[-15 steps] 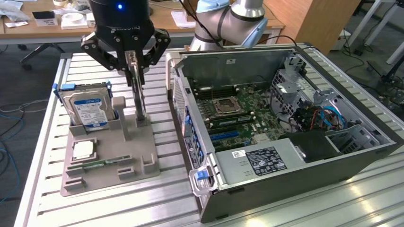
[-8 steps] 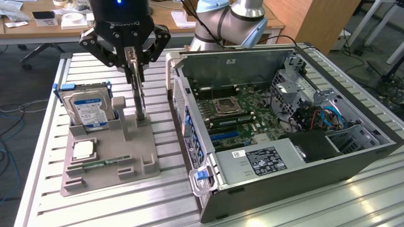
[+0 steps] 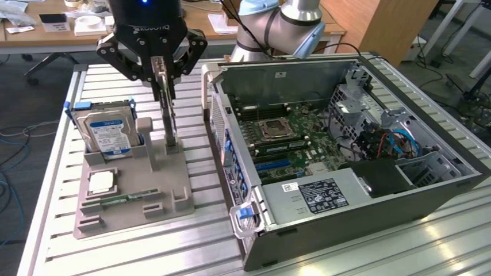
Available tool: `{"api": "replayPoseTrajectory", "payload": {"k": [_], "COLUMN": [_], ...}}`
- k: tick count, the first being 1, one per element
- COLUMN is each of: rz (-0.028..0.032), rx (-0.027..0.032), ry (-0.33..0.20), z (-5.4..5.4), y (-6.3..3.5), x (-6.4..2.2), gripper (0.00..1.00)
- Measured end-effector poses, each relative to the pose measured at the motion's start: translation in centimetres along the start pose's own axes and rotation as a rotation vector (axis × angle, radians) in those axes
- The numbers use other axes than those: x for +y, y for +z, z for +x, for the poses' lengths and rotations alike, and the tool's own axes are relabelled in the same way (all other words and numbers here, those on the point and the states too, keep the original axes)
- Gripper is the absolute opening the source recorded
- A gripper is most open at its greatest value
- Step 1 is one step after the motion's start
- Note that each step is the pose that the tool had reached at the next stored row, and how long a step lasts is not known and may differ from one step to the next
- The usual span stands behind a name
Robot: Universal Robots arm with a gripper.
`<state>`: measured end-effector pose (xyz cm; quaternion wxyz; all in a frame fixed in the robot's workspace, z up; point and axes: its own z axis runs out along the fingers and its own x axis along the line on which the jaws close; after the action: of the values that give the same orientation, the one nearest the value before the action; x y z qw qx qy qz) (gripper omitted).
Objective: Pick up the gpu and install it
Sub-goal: 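Pick up the gpu and move the gpu toward the slot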
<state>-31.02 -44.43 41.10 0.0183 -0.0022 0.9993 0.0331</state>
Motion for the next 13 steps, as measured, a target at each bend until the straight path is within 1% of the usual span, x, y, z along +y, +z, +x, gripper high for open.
{"api": "replayPoseTrajectory", "payload": {"k": [13], "rz": [0.0000], "rx": [0.0002], "ry": [0.000], "z": [-0.09], "y": [-0.14], "x": [0.01], "gripper": [0.27]}}
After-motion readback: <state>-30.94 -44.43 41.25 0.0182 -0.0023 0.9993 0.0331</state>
